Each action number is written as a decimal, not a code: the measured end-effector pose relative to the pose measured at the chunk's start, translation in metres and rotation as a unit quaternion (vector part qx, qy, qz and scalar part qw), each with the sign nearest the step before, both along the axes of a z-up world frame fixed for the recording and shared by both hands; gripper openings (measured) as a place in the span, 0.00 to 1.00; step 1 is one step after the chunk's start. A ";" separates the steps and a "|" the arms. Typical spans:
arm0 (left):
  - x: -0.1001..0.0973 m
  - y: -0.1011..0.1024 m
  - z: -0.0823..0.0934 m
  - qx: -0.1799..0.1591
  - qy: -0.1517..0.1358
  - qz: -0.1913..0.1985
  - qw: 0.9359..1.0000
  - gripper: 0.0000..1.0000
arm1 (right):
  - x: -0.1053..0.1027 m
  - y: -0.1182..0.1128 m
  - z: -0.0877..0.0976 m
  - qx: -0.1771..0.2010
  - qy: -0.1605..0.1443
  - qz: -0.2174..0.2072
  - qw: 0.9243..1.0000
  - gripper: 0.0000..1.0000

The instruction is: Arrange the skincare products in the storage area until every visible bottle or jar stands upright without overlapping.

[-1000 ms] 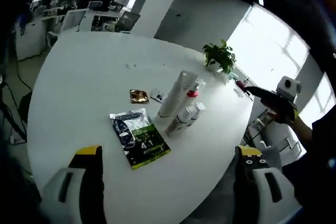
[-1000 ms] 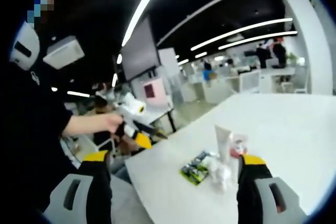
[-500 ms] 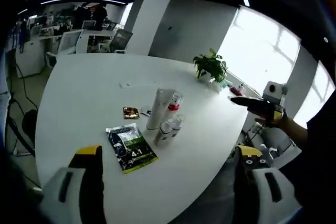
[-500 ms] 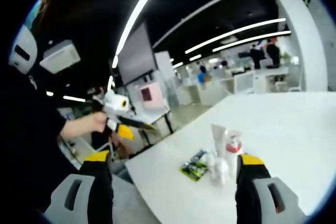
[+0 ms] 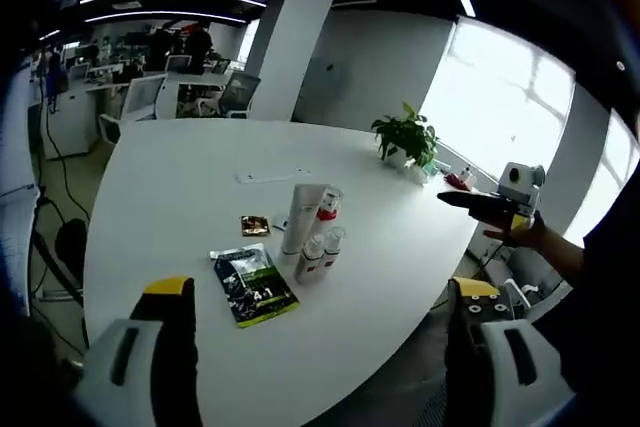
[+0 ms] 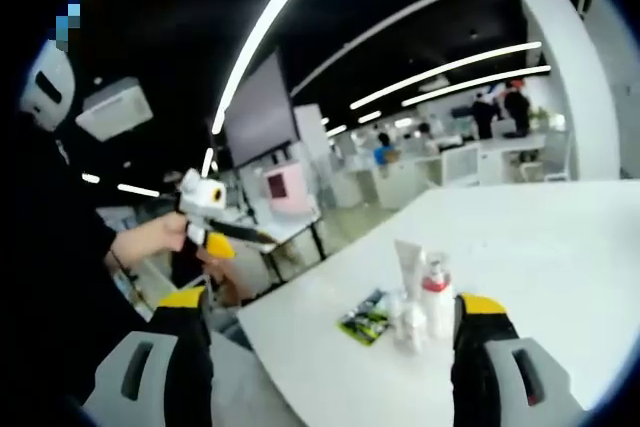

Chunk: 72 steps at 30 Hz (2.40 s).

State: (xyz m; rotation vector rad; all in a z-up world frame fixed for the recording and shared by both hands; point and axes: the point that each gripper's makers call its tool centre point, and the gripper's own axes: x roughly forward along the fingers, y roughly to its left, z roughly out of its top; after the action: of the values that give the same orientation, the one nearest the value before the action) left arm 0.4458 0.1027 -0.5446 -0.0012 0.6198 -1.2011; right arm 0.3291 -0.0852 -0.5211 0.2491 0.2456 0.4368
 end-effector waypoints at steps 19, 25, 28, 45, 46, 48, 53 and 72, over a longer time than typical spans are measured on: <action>-0.006 0.029 0.019 -0.054 -0.006 0.048 0.997 0.99 | -0.006 0.001 0.004 -0.017 0.000 0.004 1.000 0.99; -0.010 0.028 0.018 -0.037 -0.020 0.037 0.998 0.99 | -0.010 -0.002 0.004 -0.010 -0.006 -0.007 1.000 0.99; -0.010 0.026 0.016 -0.029 -0.023 0.030 0.999 0.99 | -0.012 -0.003 0.000 -0.007 -0.004 -0.010 1.000 0.99; -0.019 -0.001 0.000 -0.038 0.011 0.019 0.999 0.98 | -0.019 -0.004 -0.013 0.009 0.008 -0.028 1.000 0.99; -0.021 -0.003 -0.002 -0.038 0.014 0.016 0.999 0.99 | -0.019 -0.005 -0.013 0.010 0.008 -0.028 1.000 0.99; -0.023 -0.005 -0.006 -0.032 0.017 0.011 0.999 0.99 | -0.019 -0.005 -0.015 0.012 0.010 -0.029 0.999 0.99; -0.027 -0.006 -0.014 -0.024 0.024 0.005 0.999 0.98 | -0.022 -0.005 -0.022 0.015 0.015 -0.032 0.999 0.99; -0.002 -0.024 -0.006 -0.027 0.029 0.013 0.999 0.99 | -0.011 -0.008 -0.039 0.039 0.023 -0.038 0.998 0.99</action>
State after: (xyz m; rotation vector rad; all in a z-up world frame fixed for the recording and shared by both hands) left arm 0.4439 0.0786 -0.5509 -0.0904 0.6356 -1.1963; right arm 0.3180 -0.0932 -0.5596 0.3435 0.2628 0.3655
